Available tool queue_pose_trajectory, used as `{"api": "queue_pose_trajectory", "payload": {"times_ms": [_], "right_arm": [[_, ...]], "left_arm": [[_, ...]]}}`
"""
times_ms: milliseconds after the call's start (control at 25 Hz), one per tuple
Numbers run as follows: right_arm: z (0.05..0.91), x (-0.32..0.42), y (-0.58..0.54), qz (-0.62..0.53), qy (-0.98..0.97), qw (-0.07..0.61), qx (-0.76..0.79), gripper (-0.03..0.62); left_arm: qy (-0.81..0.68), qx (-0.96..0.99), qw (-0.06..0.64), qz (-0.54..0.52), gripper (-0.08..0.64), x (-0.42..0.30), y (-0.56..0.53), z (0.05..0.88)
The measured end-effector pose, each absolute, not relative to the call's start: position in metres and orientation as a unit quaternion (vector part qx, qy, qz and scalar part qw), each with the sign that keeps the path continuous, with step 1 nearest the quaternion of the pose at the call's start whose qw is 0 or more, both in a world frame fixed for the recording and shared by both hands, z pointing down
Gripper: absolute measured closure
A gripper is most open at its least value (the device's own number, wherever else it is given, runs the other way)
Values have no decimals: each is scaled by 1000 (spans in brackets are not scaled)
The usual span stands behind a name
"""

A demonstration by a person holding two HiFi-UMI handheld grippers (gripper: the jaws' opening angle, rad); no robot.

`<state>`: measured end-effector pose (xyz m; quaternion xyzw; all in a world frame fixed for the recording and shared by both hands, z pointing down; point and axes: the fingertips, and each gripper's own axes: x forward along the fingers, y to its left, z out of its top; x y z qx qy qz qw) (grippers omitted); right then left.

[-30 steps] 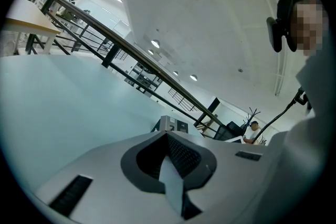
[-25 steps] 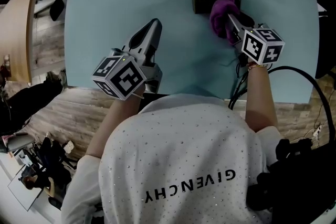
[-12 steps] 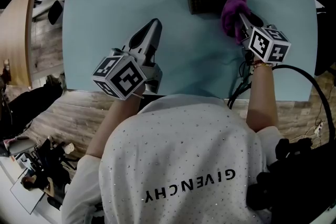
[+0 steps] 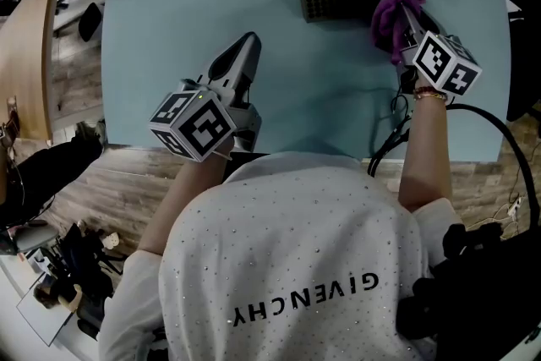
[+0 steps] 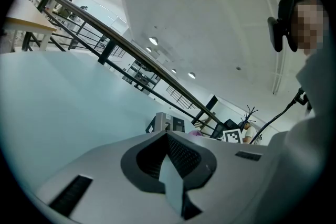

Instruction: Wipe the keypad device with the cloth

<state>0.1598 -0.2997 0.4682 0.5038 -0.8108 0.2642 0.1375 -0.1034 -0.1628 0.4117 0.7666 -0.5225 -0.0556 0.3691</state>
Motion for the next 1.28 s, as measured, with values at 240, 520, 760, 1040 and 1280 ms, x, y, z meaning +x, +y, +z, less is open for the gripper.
{"api": "queue_pose_trajectory", "payload": {"times_ms": [240, 520, 760, 1040, 1280], "right_arm": [[431, 134, -334, 266, -817, 51, 510, 522], [404, 115, -371, 248, -827, 32, 504, 522], [438, 119, -358, 302, -806, 31, 508, 520], [468, 130, -329, 370, -779, 7, 506, 520], [475, 135, -316, 365, -772, 11, 520, 520]], "left_arm": [[-523, 767, 368, -55, 560, -102, -158, 410], [-542, 754, 367, -61, 560, -116, -150, 409], [-546, 745, 377, -69, 560, -124, -146, 415], [-531, 753, 382, -75, 560, -110, -158, 420], [-515, 757, 394, -83, 560, -97, -164, 425]]}}
